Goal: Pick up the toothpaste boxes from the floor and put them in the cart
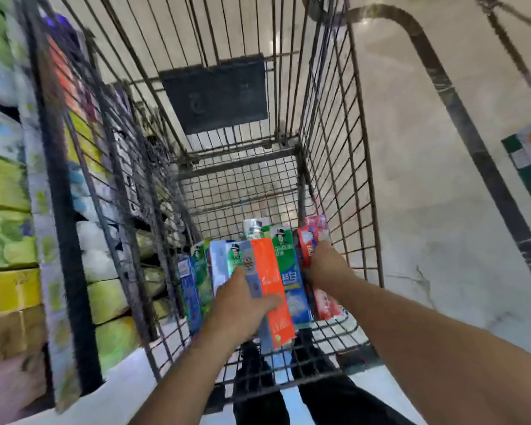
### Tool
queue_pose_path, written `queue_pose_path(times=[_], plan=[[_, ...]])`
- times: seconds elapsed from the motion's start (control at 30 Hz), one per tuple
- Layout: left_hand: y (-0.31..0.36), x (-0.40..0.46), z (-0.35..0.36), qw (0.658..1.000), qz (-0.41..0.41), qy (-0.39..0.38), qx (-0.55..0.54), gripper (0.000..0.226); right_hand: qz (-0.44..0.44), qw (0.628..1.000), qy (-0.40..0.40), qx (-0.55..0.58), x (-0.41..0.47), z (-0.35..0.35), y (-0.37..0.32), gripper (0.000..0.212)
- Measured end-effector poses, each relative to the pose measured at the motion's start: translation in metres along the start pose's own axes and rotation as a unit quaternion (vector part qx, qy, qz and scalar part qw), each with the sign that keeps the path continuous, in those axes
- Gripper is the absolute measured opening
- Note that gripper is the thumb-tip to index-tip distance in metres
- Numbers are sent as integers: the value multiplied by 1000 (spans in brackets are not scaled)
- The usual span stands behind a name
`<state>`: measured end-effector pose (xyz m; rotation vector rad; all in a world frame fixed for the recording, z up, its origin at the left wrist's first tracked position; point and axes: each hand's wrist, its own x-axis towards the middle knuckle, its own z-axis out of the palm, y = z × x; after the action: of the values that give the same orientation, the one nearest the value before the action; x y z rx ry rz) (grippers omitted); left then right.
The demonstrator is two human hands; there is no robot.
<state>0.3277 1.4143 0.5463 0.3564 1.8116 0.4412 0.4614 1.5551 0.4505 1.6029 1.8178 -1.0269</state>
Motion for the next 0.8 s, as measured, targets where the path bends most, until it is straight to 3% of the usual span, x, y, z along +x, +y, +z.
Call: queue_pose_path(times=[0.1,0.27,0.37,0.5,0.8], plan=[[-2,5,3,1000,3,9,-26,38,-16,1000,-6,-9,1,-2,1,49],[11,8,9,1000,11,12,-15,43,-14,999,-36,23,-3,-11,3,38],[25,12,19,999,25,6,23,45,-18,999,-16,39,-12,-28,-6,39],[45,24,43,994,47,8,95,43,-93,994,-1,63,-28,-62,-25,39],[57,53,88,968,65,77,230,54,-125,984,30,126,-38,-82,-24,49]])
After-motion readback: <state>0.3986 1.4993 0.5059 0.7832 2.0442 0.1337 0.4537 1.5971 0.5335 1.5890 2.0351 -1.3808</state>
